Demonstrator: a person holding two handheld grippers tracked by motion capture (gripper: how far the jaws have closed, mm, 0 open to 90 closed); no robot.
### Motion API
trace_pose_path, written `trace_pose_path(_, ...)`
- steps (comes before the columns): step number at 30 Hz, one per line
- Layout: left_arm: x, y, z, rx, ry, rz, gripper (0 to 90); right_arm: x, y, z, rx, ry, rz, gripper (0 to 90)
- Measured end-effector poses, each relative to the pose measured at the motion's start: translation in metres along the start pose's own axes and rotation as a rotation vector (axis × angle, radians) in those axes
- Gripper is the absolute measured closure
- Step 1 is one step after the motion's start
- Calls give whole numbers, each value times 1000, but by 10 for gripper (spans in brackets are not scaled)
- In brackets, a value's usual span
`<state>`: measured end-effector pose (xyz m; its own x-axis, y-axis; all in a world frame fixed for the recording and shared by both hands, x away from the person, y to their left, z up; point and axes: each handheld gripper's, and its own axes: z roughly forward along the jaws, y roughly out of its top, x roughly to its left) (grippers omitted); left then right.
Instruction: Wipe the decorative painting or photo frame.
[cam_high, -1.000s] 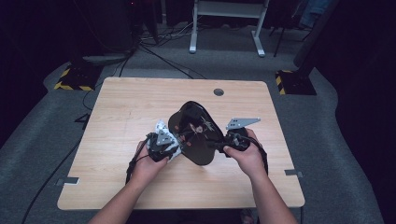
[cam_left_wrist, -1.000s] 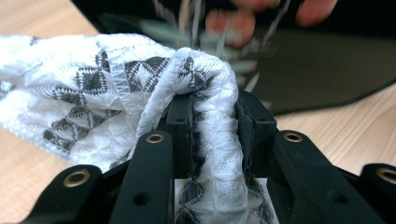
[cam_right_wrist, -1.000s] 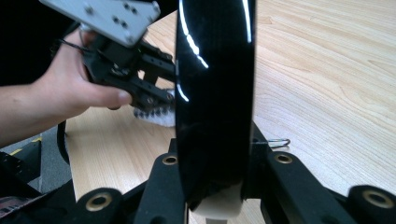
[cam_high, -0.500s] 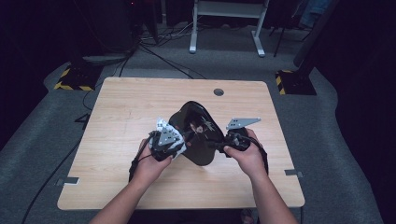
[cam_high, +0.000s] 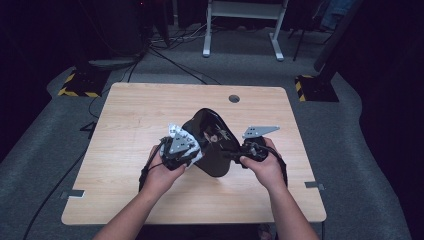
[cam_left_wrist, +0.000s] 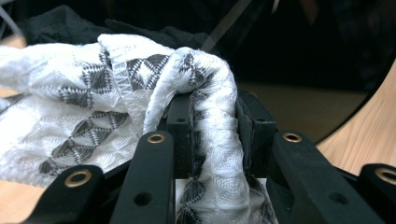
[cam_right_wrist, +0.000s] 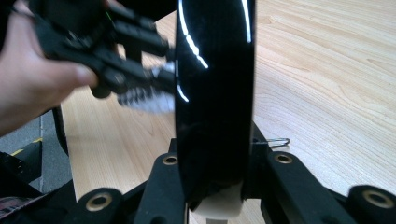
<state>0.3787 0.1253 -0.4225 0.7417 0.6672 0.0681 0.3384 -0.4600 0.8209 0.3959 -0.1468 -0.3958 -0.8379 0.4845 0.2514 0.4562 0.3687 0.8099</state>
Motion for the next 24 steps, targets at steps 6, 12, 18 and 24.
trace_pose_path(6,-8,-13,11,20,-18,-8,707,-1,-1,-1,-1,2,7,774)
trace_pose_path(12,-15,-32,24,64,-32,-5,708,-1,-1,-1,-2,-4,6,774)
trace_pose_path(18,-14,-8,12,21,-48,1,708,-1,0,-1,-1,-4,5,774)
trace_pose_path(24,-20,11,3,-21,-22,55,707,-2,-1,-1,0,-3,11,775)
